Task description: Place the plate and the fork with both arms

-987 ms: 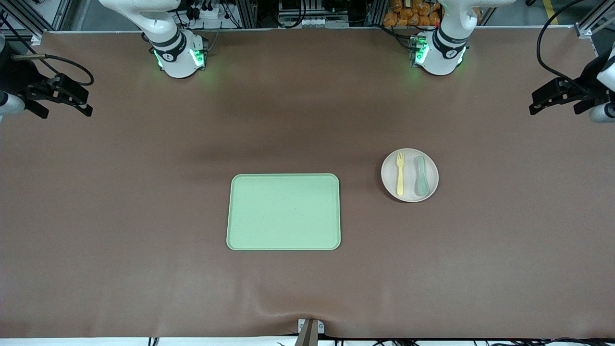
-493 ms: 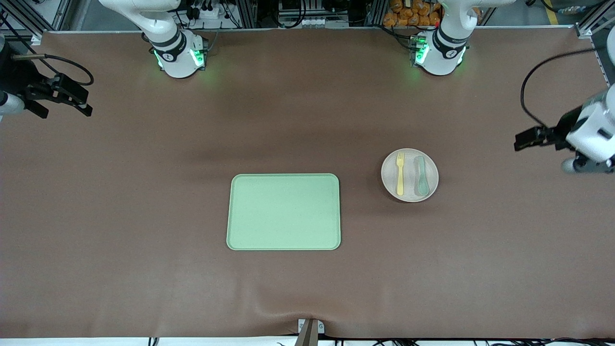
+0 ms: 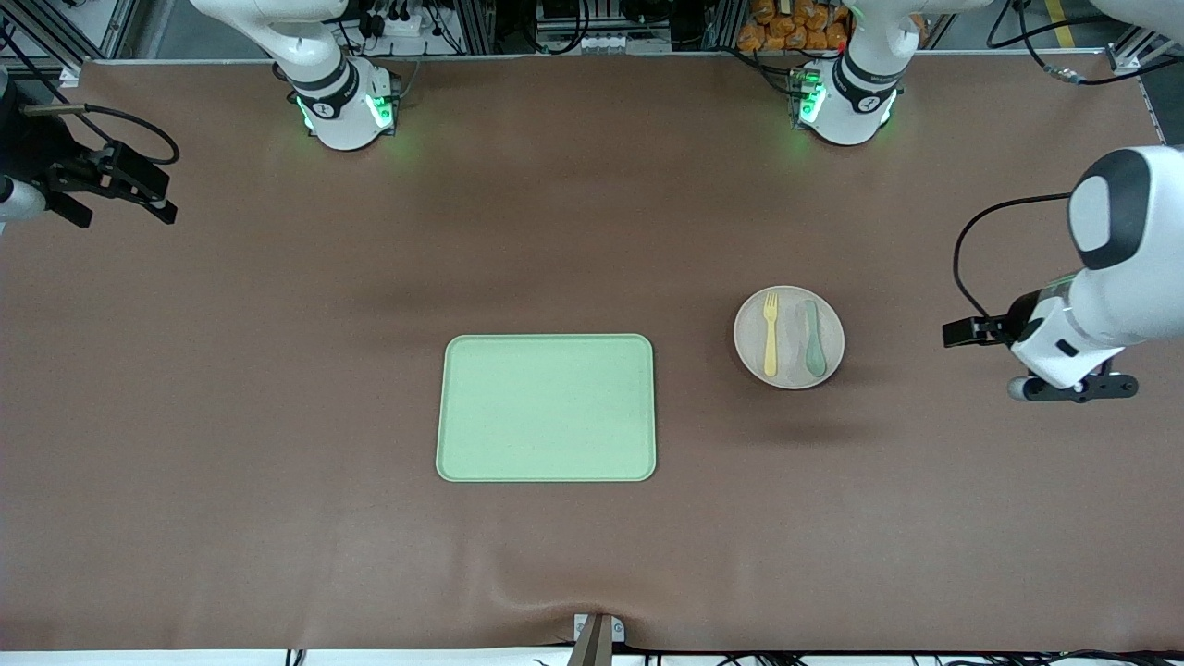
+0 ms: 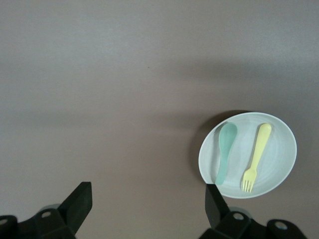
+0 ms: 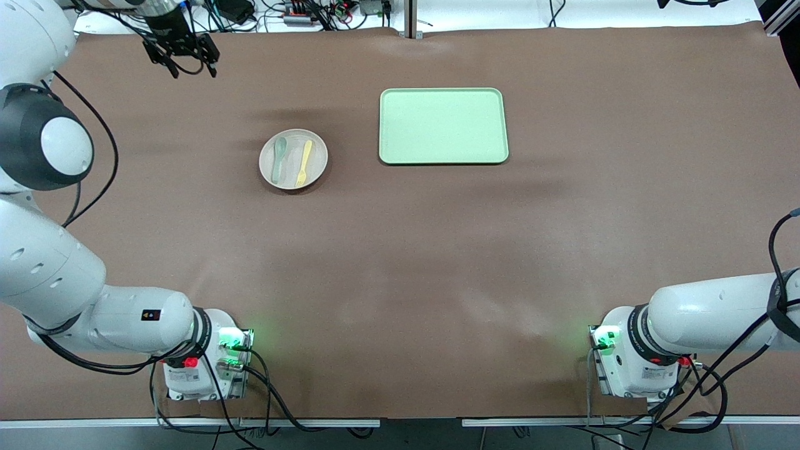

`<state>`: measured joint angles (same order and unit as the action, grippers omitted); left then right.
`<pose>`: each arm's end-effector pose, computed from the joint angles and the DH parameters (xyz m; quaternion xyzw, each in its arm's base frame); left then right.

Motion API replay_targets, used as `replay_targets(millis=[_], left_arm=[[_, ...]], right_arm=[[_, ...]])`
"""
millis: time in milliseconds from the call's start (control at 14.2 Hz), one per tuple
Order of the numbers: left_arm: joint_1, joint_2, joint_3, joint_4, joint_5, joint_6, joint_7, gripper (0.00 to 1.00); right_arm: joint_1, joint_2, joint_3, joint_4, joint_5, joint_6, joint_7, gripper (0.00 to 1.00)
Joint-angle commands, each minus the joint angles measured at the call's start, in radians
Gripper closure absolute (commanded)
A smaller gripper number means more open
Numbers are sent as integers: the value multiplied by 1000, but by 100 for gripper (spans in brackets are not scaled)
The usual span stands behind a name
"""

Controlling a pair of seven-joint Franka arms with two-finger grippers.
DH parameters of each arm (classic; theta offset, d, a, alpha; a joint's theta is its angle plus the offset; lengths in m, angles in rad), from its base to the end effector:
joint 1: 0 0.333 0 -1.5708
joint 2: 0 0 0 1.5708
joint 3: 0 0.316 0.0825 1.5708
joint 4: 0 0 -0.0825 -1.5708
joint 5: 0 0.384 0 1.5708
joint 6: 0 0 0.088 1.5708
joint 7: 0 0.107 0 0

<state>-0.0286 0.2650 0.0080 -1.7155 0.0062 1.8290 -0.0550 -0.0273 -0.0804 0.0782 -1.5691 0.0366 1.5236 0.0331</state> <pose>0.6182 -0.0126 0.4200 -0.9970 -0.0161 0.0755 0.0068 0.5236 0.0327 0.6644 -0.9997 -0.0100 -0.0167 0.0158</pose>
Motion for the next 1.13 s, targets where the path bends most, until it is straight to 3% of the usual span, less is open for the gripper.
replay_targets(millis=[0,282,775,1057], left_arm=[[-2,-33,-6,-97,6,99,-26,0],[-4,-30,-8,-182,6,216,-28,0],[-8,36,-57,-225,-14,292,-29,0],[-2,36,-72,-349,-15,432,-25,0]], right_arm=[[-8,10,3,21,-12,-16,-9,0],[-8,10,3,21,-12,-14,-7,0],[-8,10,3,21,-12,-16,-7,0],[-8,10,3,21,-12,-16,-7,0]])
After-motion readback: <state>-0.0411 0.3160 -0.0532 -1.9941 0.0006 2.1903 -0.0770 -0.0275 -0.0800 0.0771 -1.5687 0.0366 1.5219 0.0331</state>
